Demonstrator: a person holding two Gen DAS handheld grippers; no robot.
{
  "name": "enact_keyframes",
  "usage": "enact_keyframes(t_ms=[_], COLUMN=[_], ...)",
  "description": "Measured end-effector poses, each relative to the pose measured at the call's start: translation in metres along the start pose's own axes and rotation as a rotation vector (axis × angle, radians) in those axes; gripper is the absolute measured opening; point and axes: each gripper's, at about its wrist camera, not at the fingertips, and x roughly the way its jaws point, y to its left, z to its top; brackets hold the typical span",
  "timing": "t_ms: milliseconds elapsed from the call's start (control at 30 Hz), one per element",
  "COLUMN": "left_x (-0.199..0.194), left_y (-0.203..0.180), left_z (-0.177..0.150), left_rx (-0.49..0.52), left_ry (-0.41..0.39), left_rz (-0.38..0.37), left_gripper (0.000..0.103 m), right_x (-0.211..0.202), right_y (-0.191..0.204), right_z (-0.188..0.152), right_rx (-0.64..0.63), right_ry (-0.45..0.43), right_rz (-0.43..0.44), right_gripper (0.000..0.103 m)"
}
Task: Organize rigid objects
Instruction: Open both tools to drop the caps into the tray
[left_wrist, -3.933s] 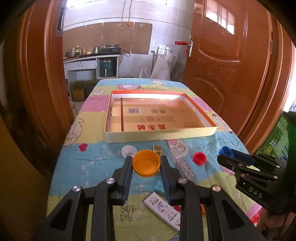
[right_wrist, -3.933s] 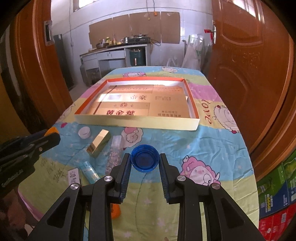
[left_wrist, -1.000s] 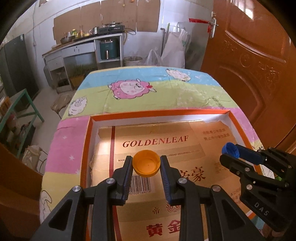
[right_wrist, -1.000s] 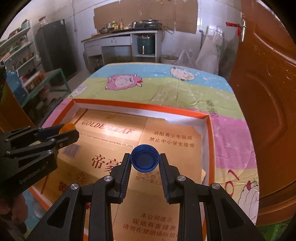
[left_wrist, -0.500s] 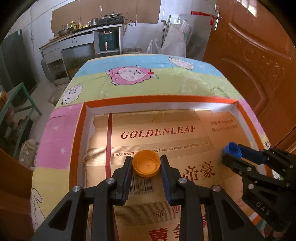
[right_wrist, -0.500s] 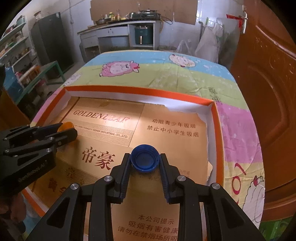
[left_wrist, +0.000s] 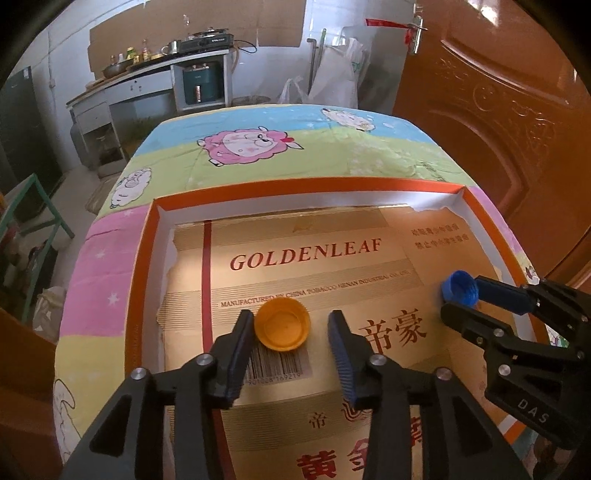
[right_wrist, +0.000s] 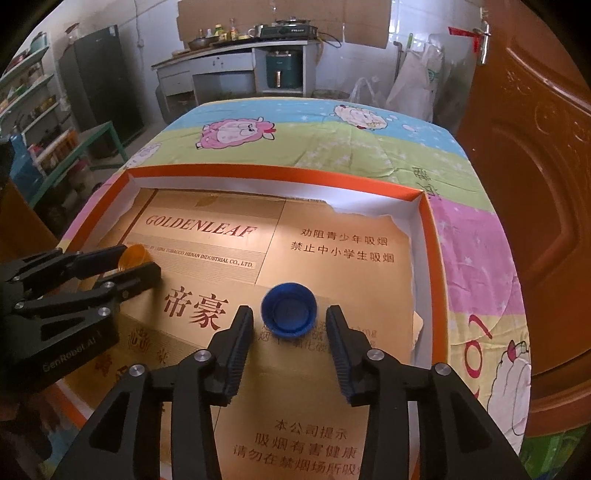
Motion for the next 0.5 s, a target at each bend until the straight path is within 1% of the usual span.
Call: enact_keyframes(t_ms=[67, 167, 233, 500], left_x=[0.000, -0.004, -0.008, -0.047], left_y=[0.001, 0.008, 0.010, 0.004], left_z=[0.001, 0.002, 0.000, -0.015], left_rx=[-0.008, -0.068, -0.089, -0.074], left_ry=[0.006, 0.010, 0.009, -0.052], left_rz=[-0.027, -0.057, -0.066, -0.060], left_gripper=[0.052, 0.052, 0.052, 0.052], right_x=[-0.004, -0.015, -0.023, -0.061], right_y=[-0.002, -0.005, -0.006, -0.009], right_z=[-0.001, -0.004, -0.006, -0.024], right_rx=[0.006, 0.020, 0.027, 0.057], right_ry=[-0.006, -0.028, -0.041, -0.081], right_rz=[-0.007, -0.008, -0.006, 0.000], right_gripper=[0.046, 0.046, 0.046, 0.047])
